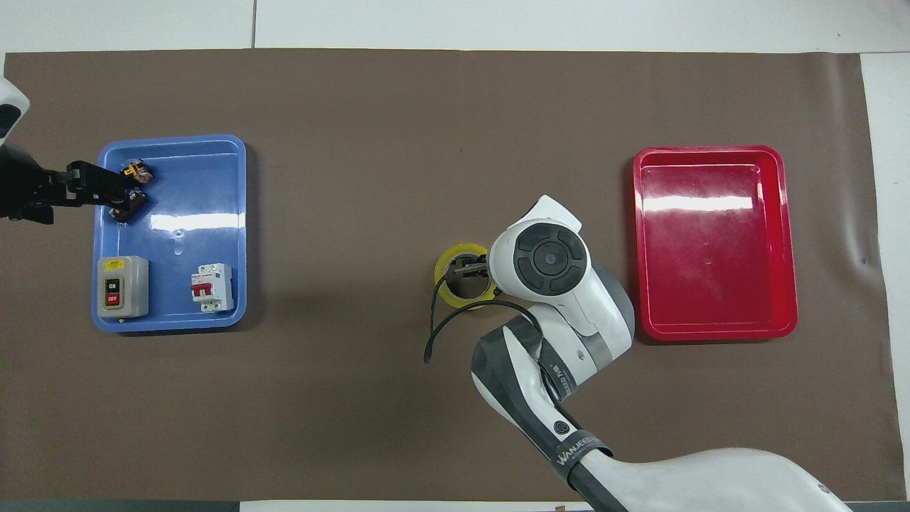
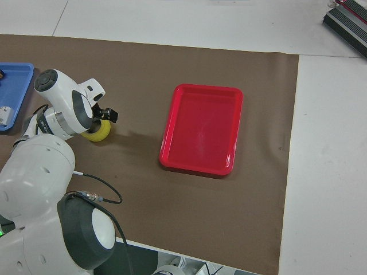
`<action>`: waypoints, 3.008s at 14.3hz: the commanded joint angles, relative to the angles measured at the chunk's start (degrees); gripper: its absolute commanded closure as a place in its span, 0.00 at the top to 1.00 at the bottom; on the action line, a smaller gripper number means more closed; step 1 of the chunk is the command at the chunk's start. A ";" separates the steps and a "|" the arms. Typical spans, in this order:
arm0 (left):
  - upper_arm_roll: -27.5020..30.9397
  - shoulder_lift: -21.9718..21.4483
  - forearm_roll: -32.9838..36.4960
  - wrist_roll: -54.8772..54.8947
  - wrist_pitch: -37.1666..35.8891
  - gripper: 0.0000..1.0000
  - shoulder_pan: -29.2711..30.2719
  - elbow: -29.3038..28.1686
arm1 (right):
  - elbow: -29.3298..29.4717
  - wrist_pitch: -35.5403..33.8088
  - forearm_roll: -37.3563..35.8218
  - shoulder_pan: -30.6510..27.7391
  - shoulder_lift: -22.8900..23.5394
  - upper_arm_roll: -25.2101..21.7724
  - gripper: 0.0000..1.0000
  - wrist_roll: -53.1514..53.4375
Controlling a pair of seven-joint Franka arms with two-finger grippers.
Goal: Place and move tape with both arms
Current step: 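Grasp the tape with the right gripper while the left gripper withdraws, then carry the tape with the right gripper over the red tray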
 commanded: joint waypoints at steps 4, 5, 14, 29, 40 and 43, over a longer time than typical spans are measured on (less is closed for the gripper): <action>0.00 -1.90 -1.66 6.51 2.62 1.00 1.20 -1.98 | -0.30 2.51 0.17 -1.64 2.17 -0.22 1.00 -4.63; 0.00 -1.72 -1.66 7.14 2.38 1.00 2.08 -1.80 | -0.30 2.51 0.17 -1.29 2.52 -0.22 1.00 -4.64; 0.00 -3.65 -1.13 6.80 -0.53 1.00 2.79 -4.16 | -0.74 5.59 3.07 -0.41 4.55 1.01 0.76 -4.02; -0.17 -4.71 -0.95 5.83 0.88 1.00 3.05 -4.52 | 12.44 -16.28 3.69 -10.85 2.18 0.57 0.00 -9.01; -0.17 -4.71 -0.96 5.83 0.79 1.00 2.97 -4.44 | 7.70 -18.60 -0.97 -32.83 0.16 0.49 0.00 -46.61; -0.17 -4.71 -1.04 5.83 0.79 1.00 2.97 -4.52 | 2.44 -11.13 -2.55 -37.40 -0.98 0.48 0.00 -55.06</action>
